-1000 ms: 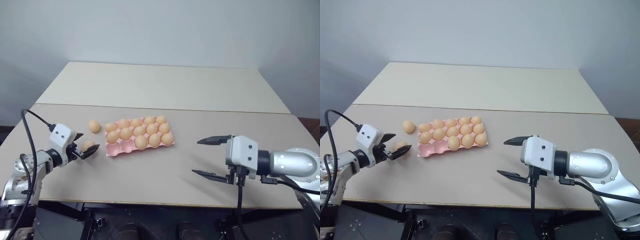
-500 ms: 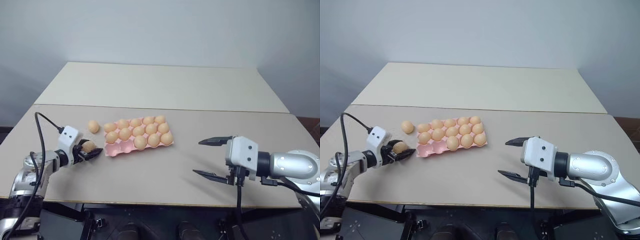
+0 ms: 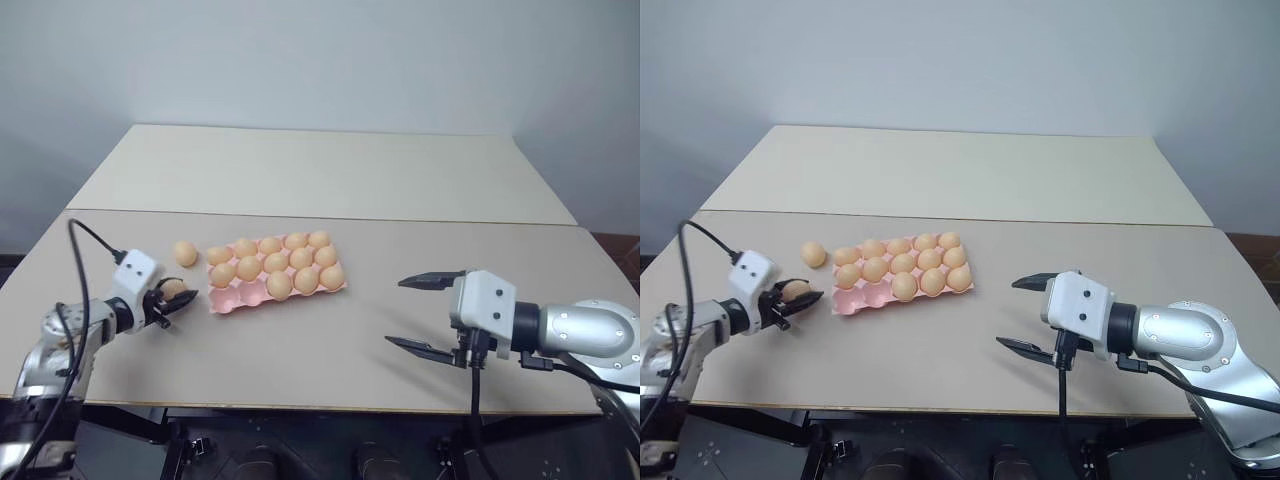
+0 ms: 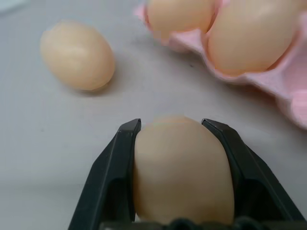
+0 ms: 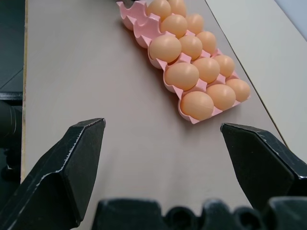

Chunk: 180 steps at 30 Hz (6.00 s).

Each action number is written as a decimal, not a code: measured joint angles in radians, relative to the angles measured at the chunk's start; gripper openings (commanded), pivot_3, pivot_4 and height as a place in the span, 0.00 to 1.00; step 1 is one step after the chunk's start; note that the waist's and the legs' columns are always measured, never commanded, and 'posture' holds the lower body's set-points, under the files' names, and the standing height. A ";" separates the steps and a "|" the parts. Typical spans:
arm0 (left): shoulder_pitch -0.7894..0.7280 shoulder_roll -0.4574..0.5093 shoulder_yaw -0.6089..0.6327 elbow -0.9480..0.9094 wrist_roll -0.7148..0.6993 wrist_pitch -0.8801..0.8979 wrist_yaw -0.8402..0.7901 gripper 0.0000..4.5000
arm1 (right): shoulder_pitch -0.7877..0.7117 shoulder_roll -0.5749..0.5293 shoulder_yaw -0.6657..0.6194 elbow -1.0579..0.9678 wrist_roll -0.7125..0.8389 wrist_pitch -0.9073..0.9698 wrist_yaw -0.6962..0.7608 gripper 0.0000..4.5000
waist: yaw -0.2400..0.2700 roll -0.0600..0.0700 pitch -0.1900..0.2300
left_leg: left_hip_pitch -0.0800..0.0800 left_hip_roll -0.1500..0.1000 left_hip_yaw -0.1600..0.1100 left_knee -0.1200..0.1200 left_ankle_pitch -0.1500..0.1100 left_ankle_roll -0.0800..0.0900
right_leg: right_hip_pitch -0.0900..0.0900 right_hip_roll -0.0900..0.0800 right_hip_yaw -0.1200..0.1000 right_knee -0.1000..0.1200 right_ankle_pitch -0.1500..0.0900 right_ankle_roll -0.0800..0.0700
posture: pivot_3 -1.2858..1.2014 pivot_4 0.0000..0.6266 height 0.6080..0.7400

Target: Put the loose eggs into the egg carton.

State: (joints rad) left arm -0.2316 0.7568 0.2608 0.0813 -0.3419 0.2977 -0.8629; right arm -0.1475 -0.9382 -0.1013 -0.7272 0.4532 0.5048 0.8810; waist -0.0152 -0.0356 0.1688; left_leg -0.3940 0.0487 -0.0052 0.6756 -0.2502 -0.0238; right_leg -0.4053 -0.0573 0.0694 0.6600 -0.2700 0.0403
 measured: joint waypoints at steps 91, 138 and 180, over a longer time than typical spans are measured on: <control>0.341 -0.048 0.324 -0.408 -0.087 0.199 0.275 0.99 | -0.156 0.054 0.124 0.187 -0.066 -0.129 0.142 1.00 | 0.003 0.000 0.000 | 0.003 0.000 0.000 -0.002 0.000 0.000 | 0.002 0.000 0.000 -0.002 0.000 0.000 | 0.52 0.24 1.00; -0.469 -0.181 -0.126 0.682 0.263 -0.122 0.384 0.42 | -0.007 0.008 -0.027 -0.009 -0.036 0.029 -0.005 1.00 | 0.001 0.000 0.000 | -0.002 -0.002 -0.001 0.001 0.000 0.000 | 0.000 0.000 -0.001 -0.002 0.001 0.002 | 0.52 0.24 1.00; -0.148 -0.097 -0.108 0.172 -0.090 -0.290 -0.345 0.92 | 0.034 0.017 -0.032 -0.031 -0.036 0.040 -0.057 1.00 | 0.000 0.000 0.000 | -0.002 -0.001 -0.001 0.001 0.000 0.000 | 0.001 0.000 -0.001 -0.003 0.001 0.002 | 0.52 0.24 1.00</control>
State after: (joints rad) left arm -0.3794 0.6599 0.1532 0.2537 -0.4314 0.0080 -1.2075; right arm -0.1133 -0.9212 -0.1337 -0.7583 0.4172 0.5452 0.8244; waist -0.0150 -0.0354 0.1692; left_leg -0.3956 0.0474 -0.0062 0.6766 -0.2505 -0.0233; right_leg -0.4044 -0.0575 0.0688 0.6572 -0.2689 0.0419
